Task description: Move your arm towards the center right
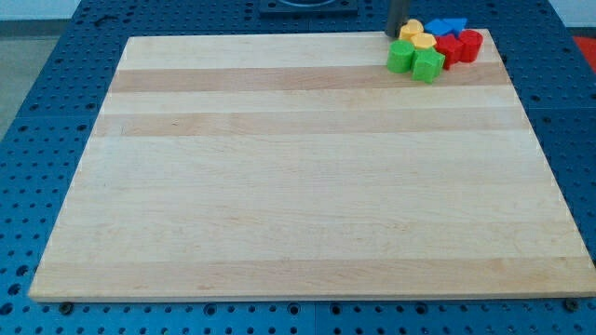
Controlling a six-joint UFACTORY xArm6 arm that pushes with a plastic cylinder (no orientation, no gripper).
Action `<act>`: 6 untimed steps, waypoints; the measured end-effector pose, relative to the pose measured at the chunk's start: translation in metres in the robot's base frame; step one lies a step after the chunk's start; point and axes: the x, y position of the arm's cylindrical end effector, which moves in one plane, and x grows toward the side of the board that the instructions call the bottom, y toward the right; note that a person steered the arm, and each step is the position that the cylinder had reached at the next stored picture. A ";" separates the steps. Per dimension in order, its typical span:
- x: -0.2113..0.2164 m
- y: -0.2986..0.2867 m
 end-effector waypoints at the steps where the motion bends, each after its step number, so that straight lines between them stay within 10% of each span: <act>1: 0.012 -0.027; 4: 0.136 -0.052; 6: 0.183 0.058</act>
